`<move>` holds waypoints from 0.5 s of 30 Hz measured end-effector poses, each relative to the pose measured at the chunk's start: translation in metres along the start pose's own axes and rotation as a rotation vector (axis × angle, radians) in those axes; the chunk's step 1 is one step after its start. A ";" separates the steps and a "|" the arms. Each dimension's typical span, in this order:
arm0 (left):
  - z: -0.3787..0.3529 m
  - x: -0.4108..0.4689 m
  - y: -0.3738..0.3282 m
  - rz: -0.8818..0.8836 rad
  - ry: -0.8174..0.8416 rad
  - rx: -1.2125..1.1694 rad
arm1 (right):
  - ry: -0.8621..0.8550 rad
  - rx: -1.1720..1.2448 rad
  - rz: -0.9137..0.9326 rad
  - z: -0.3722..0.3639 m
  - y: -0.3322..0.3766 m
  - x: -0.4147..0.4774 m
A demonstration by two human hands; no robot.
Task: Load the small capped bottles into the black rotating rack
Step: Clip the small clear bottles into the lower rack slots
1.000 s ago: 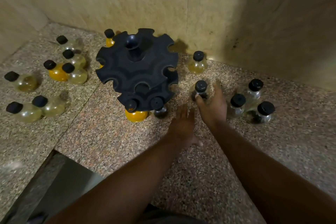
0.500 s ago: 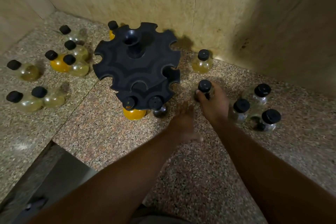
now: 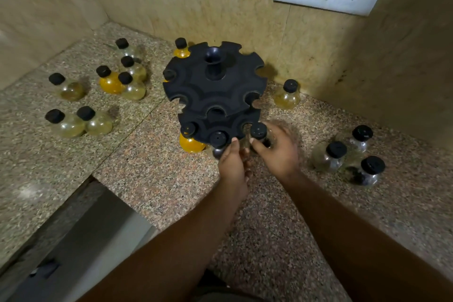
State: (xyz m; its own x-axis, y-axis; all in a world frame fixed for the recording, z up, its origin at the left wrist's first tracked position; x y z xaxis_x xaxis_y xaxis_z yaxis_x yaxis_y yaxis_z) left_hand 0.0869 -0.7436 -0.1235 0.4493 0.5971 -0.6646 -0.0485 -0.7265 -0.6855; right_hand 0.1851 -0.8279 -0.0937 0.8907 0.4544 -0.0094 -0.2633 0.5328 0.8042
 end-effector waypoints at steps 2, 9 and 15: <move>0.012 0.002 -0.005 0.022 0.009 -0.057 | 0.047 -0.012 0.021 -0.011 0.005 -0.006; 0.043 0.002 -0.035 0.121 0.146 -0.034 | 0.069 0.032 0.040 -0.039 0.022 -0.009; 0.060 0.007 -0.049 0.138 0.184 0.096 | 0.060 0.017 0.018 -0.050 0.027 0.001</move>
State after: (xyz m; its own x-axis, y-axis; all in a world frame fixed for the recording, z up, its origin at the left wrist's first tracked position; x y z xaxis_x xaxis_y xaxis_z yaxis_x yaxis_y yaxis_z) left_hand 0.0385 -0.6838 -0.1125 0.5869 0.4160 -0.6946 -0.2016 -0.7558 -0.6230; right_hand 0.1602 -0.7775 -0.1018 0.8620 0.5061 -0.0299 -0.2722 0.5119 0.8148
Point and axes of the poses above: each hand's wrist, its own x-axis towards the middle knuckle, its own z-axis out of the back of the hand, y = z × x, the point moved 4 cm from there along x, towards the middle knuckle, and after that the axes turned 1 degree about -x, right-handed, at the moved point
